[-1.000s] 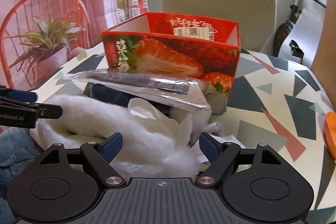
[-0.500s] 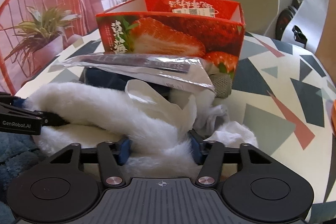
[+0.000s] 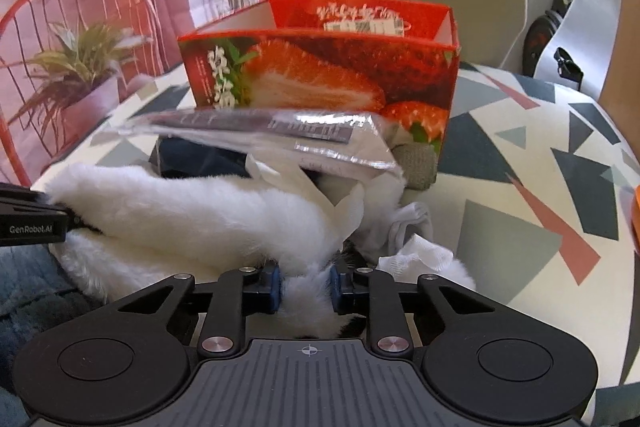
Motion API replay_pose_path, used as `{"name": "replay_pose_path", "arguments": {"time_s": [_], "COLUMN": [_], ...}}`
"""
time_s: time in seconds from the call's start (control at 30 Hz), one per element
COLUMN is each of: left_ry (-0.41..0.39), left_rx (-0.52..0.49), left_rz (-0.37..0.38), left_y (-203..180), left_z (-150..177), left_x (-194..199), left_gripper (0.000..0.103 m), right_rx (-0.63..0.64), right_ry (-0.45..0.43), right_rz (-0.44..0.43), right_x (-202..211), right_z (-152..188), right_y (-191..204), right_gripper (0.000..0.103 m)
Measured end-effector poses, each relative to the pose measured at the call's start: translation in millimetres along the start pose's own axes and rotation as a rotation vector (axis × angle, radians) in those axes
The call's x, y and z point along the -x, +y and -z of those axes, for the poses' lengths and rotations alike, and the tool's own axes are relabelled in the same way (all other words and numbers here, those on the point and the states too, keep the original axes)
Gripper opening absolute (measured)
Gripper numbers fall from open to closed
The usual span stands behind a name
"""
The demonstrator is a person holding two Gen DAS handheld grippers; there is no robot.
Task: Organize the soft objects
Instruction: 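Lift the white plush with the right tool and carry it into the red box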
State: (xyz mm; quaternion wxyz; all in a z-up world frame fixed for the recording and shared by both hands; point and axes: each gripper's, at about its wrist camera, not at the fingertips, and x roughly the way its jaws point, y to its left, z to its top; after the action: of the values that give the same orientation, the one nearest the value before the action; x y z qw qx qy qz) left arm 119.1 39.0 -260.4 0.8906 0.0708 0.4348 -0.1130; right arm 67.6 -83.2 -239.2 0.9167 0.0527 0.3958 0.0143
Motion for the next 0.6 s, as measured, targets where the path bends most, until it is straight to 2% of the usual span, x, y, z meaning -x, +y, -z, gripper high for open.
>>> {"name": "replay_pose_path", "arguments": {"time_s": [0.2, 0.3, 0.43, 0.6], "left_ry": [0.03, 0.022, -0.04, -0.186], "left_rx": [-0.001, 0.006, 0.01, 0.022], "left_rz": [0.002, 0.006, -0.003, -0.022], "left_y": [2.8, 5.4, 5.7, 8.0], "left_z": [1.3, 1.9, 1.5, -1.8], "left_x": [-7.9, -5.9, 8.3, 40.4], "left_gripper": [0.02, 0.02, 0.02, 0.02], "right_rx": [0.008, -0.008, 0.021, 0.015], "right_ry": [0.013, 0.009, -0.058, -0.186], "right_rz": [0.005, -0.011, -0.001, -0.053], "right_x": [-10.1, -10.4, 5.6, 34.9], "right_z": [0.6, 1.1, -0.7, -5.8], "right_y": [0.7, -1.9, 3.5, 1.5], "right_gripper": [0.026, 0.02, 0.017, 0.016]}}
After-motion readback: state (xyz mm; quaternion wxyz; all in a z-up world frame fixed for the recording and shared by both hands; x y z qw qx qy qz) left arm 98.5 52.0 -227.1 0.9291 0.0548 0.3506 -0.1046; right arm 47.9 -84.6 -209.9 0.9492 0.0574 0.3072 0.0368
